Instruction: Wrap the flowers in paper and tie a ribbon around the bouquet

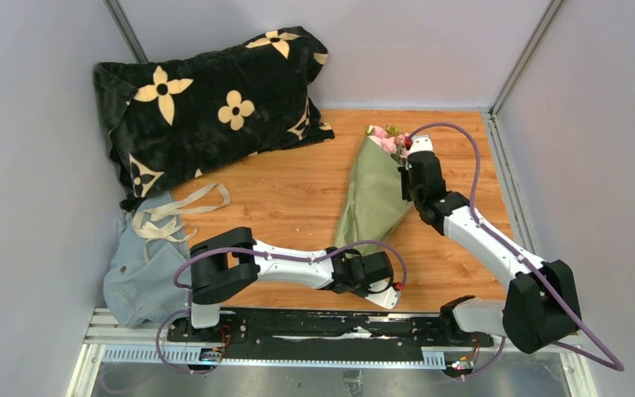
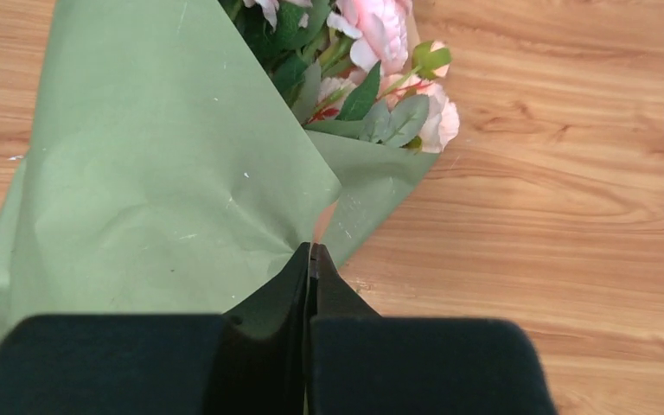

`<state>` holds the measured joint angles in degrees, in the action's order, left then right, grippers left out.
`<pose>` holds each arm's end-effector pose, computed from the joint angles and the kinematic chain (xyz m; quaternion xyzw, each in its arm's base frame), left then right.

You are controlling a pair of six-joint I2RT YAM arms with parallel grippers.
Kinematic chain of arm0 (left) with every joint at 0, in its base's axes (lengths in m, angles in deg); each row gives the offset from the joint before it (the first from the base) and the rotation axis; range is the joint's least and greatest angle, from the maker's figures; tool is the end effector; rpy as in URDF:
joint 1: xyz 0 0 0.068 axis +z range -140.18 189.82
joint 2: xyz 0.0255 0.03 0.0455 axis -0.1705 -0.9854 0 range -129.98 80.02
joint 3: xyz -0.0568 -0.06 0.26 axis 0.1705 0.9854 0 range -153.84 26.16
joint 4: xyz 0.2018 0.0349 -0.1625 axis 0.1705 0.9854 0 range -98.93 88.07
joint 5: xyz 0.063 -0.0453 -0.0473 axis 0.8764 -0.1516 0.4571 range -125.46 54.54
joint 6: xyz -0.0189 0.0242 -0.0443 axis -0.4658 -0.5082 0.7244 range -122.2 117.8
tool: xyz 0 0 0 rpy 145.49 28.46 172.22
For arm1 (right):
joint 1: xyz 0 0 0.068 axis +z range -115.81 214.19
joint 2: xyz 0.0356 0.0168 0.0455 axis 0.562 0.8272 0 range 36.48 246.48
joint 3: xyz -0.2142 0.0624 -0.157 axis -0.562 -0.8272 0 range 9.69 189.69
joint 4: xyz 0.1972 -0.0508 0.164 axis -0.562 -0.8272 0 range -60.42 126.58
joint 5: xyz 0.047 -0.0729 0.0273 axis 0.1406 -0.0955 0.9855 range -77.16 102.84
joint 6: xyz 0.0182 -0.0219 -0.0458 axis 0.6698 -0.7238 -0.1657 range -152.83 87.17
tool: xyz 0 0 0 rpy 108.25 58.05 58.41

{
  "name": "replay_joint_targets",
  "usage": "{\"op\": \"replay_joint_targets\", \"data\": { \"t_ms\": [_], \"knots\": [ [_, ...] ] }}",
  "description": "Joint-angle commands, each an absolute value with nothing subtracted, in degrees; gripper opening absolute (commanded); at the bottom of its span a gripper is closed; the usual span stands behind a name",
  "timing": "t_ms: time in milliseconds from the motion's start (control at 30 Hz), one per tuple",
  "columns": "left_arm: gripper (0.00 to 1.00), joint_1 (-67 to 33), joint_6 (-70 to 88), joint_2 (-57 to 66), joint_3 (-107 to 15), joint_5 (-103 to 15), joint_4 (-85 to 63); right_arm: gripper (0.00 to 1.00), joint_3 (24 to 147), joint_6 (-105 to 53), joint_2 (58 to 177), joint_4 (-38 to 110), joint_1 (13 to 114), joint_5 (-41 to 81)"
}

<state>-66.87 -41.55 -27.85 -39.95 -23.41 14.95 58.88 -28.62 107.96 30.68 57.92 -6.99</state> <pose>0.0921 -0.3569 0.1472 0.8128 0.5336 0.0301 0.2315 0.2615 0.1018 0.2756 -0.0560 0.8479 -0.0213 0.5267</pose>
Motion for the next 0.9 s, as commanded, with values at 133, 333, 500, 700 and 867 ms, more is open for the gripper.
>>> {"op": "replay_joint_targets", "data": {
  "t_ms": [133,333,500,700,867],
  "knots": [
    [0.00,-66.83,-41.79,-30.74,-38.21,-27.91,23.33,0.00,48.61,-18.99,109.41,43.47,44.88,7.41],
    [0.00,-66.83,-41.74,-31.48,-38.96,-29.53,24.18,0.00,46.10,-16.98,115.77,48.83,40.61,13.05],
    [0.14,-66.83,-42.07,-30.97,-41.01,-32.57,27.47,0.00,47.52,-14.55,119.89,48.70,39.41,15.05],
    [0.49,-66.70,-43.86,-26.03,-48.26,-42.15,39.27,0.00,48.93,-11.77,124.45,46.24,39.06,15.54],
    [0.57,-62.32,-47.34,-22.43,-61.08,-56.10,55.81,0.00,48.98,-10.86,125.42,46.24,38.87,16.16]
  ]
}}
